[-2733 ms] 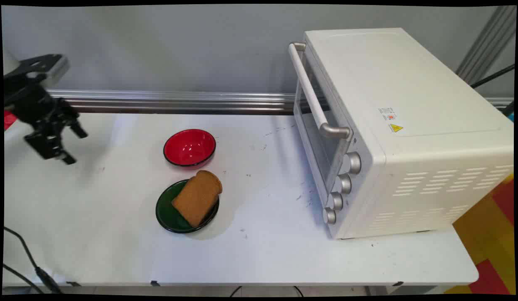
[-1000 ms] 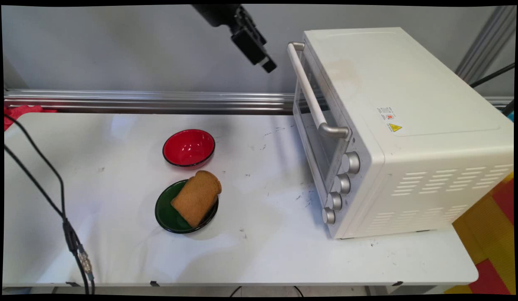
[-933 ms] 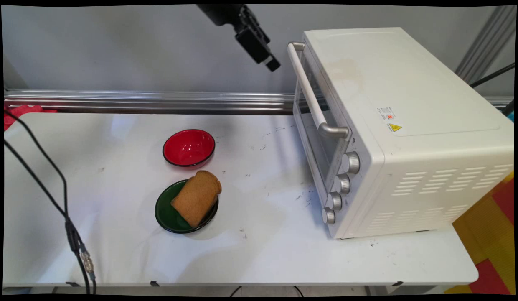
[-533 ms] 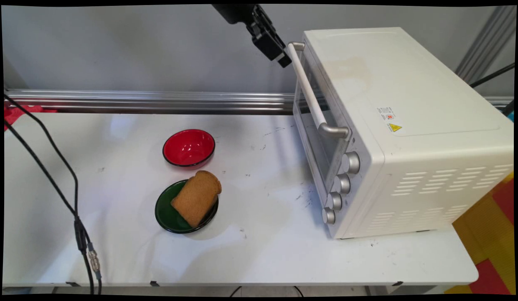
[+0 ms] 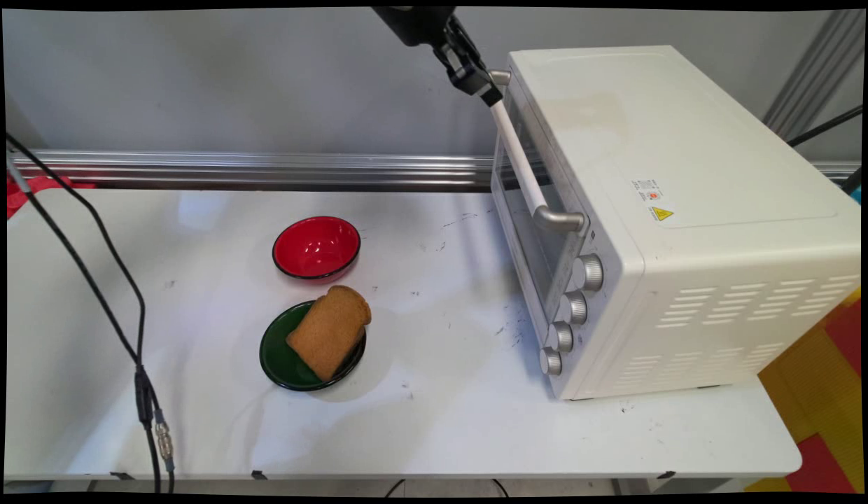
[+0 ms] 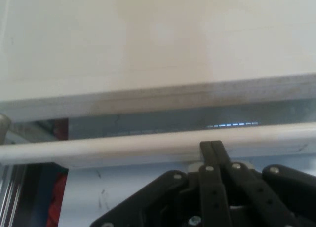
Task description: Open the oven
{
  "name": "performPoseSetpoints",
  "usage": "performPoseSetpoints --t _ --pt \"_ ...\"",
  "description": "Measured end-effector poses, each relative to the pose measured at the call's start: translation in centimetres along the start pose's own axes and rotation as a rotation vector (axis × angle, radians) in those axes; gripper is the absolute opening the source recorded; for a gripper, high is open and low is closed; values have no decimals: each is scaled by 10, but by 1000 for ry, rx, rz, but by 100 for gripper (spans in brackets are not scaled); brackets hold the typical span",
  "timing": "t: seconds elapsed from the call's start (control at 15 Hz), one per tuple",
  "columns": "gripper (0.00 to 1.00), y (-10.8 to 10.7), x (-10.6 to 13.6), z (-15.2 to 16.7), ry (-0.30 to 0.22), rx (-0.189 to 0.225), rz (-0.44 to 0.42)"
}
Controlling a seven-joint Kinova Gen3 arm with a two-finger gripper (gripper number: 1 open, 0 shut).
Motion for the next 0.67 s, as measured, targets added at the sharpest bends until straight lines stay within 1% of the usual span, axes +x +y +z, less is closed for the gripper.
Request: performPoseSetpoints --t 0.67 --pt "0 -9 3 44 25 -26 16"
